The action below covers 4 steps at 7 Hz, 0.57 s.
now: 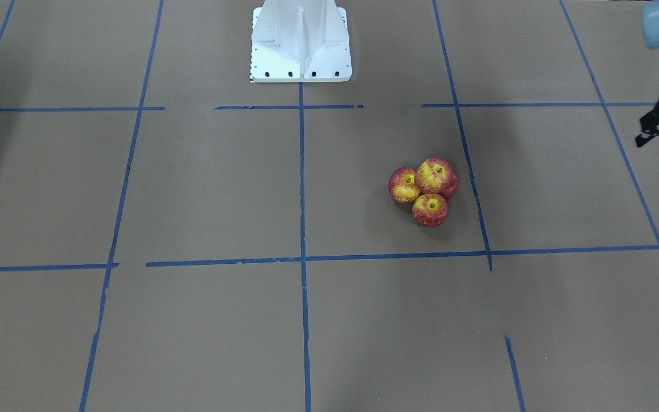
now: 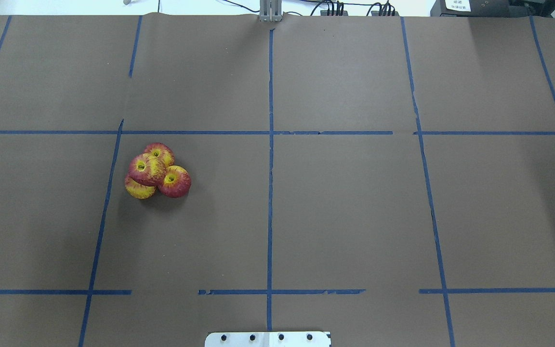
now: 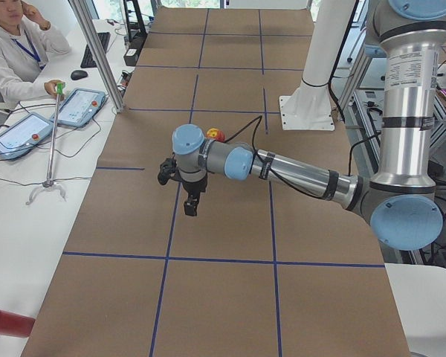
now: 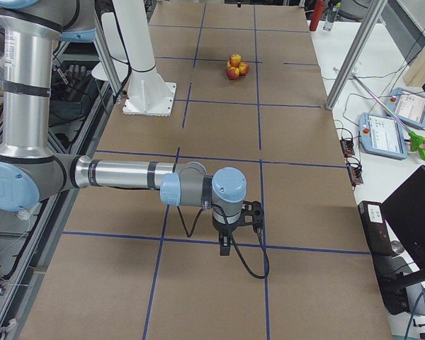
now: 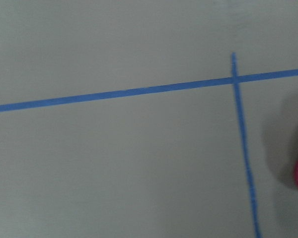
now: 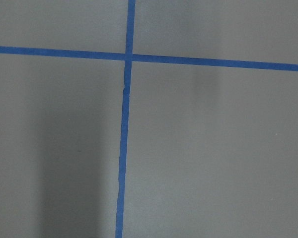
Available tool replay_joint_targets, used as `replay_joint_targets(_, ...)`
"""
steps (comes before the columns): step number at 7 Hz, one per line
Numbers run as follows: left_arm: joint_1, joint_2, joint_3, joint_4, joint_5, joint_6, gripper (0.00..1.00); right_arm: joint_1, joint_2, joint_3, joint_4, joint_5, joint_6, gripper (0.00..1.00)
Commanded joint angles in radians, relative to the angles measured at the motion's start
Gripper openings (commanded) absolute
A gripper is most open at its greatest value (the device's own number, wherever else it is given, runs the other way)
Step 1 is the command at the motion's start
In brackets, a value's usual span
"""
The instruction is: Stack apples
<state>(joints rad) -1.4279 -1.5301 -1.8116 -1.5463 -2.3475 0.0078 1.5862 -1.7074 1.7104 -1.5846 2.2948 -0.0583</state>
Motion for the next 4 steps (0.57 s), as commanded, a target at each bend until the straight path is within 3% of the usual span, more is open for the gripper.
replay_joint_targets(1,-0.102,0.036,0.066,0.006,-0.024,0.146,1.00,0.000,0.000,0.000,0.000,0.000,0.000,1.00)
replay_joint_targets(4,-0.106,0.019,0.100,0.002,-0.027,0.091,1.00,0.000,0.000,0.000,0.000,0.000,0.000,1.00)
